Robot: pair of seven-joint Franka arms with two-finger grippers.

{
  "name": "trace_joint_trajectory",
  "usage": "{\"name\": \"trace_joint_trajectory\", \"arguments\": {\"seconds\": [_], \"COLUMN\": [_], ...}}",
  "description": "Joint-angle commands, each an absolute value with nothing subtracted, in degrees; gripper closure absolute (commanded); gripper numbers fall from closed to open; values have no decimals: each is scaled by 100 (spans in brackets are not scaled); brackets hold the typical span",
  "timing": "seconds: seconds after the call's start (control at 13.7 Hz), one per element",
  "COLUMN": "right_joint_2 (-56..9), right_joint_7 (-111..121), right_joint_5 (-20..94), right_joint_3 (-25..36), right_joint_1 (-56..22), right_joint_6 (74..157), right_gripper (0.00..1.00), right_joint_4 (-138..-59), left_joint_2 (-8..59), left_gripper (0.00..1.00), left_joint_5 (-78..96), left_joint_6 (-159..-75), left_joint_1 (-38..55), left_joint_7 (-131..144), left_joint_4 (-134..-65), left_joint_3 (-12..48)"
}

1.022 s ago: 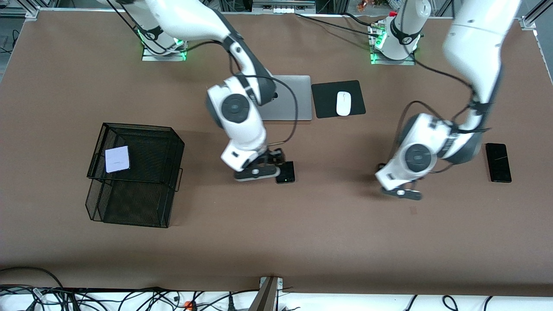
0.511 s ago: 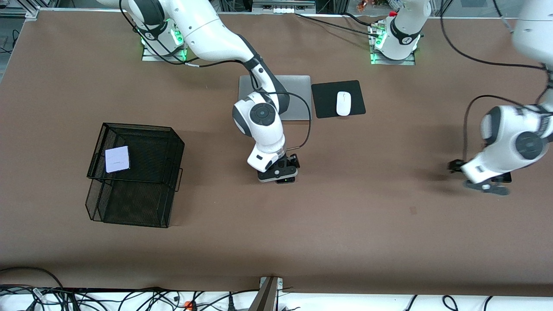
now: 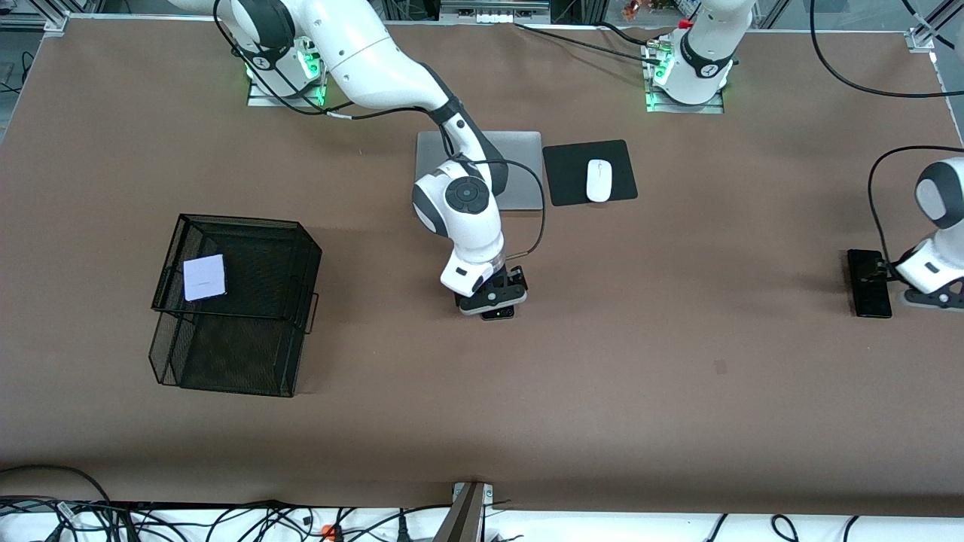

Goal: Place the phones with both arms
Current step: 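Grasp the flip phone with the right gripper while the left gripper grasps the black phone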

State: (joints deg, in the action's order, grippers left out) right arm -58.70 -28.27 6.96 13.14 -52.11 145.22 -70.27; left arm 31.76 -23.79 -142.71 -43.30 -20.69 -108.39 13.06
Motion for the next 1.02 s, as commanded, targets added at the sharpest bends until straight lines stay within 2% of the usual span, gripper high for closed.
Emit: {"name": "trace_joint_trajectory", "arguments": {"seconds": [0.0,0.51,0.88,0.95], "right_joint_2": [-6073,-6126,-6187,-6179], "right_joint_7": [-2962,-2962,-2979,-3023], "right_joint_5": [580,580,431,431], "right_joint_3": [1380,1380,1380,1389], "right_joint_1": [-5273,-5317,-5361,-5361], "right_joint_6": [14713,14730,14739,14739], "right_gripper": [1,1,1,16], "right_joint_4": [-6864,-6864,-6873,-6873], "left_joint_2": [3410,3717,3981,3990], "left_gripper": [0,0,0,0], "left_joint_5": [-1918,-1573,-1573,-1565], "left_joint_6": [-14466,-14660,-14669,-14669], "left_joint_1": [-4588,-4781,-4816,-4816], "left_joint_7": [-2171,-2171,-2294,-2294], "left_joint_4": [-10705,-10696,-10442,-10441], "left_joint_3": [1415,1591,1591,1600]}}
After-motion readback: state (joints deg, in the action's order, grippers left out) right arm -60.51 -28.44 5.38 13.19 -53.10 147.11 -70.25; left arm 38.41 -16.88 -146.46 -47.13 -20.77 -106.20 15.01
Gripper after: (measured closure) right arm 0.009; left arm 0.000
